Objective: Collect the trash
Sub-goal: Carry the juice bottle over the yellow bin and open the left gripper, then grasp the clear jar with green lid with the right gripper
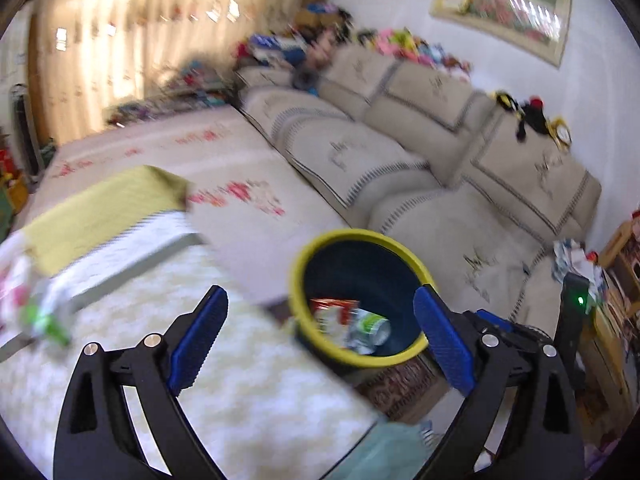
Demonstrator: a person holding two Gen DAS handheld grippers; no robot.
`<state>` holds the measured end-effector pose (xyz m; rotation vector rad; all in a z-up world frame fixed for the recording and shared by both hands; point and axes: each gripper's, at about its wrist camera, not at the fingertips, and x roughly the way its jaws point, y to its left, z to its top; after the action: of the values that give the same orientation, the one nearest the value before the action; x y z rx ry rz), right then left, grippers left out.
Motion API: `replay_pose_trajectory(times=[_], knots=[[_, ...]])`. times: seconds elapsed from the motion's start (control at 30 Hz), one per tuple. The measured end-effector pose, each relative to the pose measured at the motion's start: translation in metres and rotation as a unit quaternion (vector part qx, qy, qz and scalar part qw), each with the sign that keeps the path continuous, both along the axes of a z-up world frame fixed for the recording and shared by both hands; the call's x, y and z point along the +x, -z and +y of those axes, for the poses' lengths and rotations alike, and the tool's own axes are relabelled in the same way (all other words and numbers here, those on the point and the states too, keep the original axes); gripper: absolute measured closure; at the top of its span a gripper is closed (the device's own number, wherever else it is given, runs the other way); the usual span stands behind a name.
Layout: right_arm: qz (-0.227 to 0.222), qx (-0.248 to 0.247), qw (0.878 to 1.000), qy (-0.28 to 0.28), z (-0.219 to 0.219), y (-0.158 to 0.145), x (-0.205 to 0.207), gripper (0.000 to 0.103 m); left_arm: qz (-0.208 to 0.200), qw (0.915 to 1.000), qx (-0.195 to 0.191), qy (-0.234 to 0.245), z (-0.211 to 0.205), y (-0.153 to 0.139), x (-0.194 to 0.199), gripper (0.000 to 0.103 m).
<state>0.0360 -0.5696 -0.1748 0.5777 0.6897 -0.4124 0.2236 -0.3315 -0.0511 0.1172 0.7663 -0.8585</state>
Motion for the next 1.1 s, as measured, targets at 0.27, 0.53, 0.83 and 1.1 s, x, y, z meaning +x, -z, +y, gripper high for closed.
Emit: replay_pose_trajectory(times=[0.27,0.53,0.83,1.1], knots=[[0.018,-0.017,0.997,-0.067,0.056,-0.009,0.043,0.052,-0.085,0.9823,-0.006,-0.166,0.197,-0.011,-0.006,0.005],[0.027,-0.050,0.984,-0.170,0.146,-0.031,0.109,0.052,-0.126,0.9406,0.024,-0.314,0.348,0.011,0.016,0.005],[0.015,-0.123,0.937,-0.325,0.263,-0.054,0.201,0.042,-0.103,0.9160,-0.004,-0.388,0.400,0.060,0.050,0.005],[0.003,-0.202,0.875,-0.439,0.325,-0.050,0.264,0.021,-0.079,0.9204,-0.017,-0.383,0.399,0.074,0.057,0.005]])
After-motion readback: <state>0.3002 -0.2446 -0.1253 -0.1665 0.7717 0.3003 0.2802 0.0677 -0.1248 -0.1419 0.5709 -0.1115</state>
